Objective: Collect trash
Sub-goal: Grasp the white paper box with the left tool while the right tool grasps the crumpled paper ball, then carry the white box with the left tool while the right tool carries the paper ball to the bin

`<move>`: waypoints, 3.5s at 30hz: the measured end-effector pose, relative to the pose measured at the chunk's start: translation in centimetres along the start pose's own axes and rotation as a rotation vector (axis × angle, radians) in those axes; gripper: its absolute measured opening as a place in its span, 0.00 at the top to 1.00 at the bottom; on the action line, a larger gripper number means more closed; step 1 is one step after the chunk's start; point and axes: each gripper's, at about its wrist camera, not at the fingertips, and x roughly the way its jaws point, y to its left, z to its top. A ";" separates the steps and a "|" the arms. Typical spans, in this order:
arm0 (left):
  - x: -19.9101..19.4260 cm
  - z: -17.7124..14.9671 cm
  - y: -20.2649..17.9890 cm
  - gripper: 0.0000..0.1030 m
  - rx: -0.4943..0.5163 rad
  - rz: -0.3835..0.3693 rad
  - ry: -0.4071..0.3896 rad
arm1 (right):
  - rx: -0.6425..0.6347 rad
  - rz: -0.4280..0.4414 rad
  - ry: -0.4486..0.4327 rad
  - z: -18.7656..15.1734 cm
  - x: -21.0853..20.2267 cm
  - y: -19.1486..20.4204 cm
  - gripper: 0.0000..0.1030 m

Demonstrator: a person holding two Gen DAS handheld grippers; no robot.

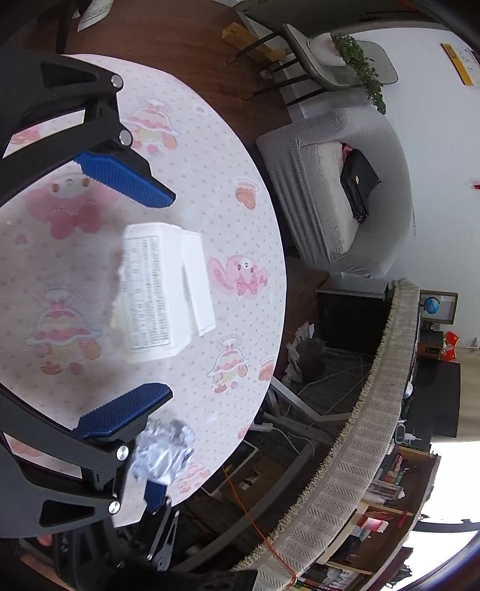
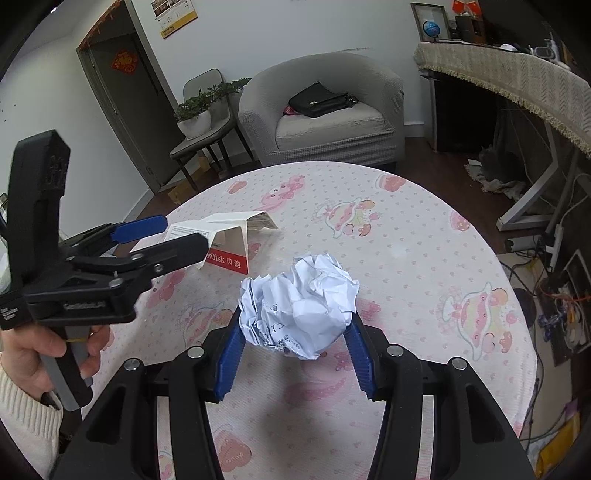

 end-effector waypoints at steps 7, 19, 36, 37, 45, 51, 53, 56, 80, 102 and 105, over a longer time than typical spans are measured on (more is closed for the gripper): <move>2.6 1.3 0.0 0.06 -0.013 0.039 0.040 | 0.004 0.009 -0.002 -0.1 -0.3 -0.1 0.49; 2.2 0.6 1.0 0.24 -0.058 0.077 0.055 | 0.001 0.020 -0.011 0.4 -0.8 0.6 0.49; -8.7 -6.5 3.5 0.24 -0.114 0.185 -0.005 | -0.080 0.062 -0.032 0.6 -1.8 6.5 0.49; -9.2 -6.9 3.7 0.24 -0.125 0.191 -0.009 | -0.087 0.064 -0.034 0.5 -1.7 7.1 0.49; -13.9 -10.8 4.9 0.24 -0.176 0.264 -0.062 | -0.136 0.107 -0.030 0.0 -1.3 11.1 0.49; -18.0 -13.9 7.4 0.24 -0.224 0.340 -0.126 | -0.226 0.140 -0.036 -0.5 -1.3 15.4 0.49; -18.9 -14.9 8.3 0.24 -0.244 0.362 -0.143 | -0.256 0.149 -0.036 -0.6 -1.0 16.7 0.49; -20.6 -15.8 9.0 0.24 -0.207 0.409 -0.152 | -0.303 0.162 -0.024 -0.9 -0.4 19.0 0.49; -23.6 -25.0 18.5 0.23 -0.396 0.451 -0.052 | -0.496 0.266 0.012 -4.7 4.2 33.4 0.49; -17.2 -32.9 23.6 0.23 -0.531 0.392 0.258 | -0.564 0.321 0.160 -8.9 9.9 38.8 0.49; -17.1 -33.7 23.9 0.22 -0.531 0.390 0.277 | -0.564 0.326 0.170 -9.0 10.4 39.0 0.49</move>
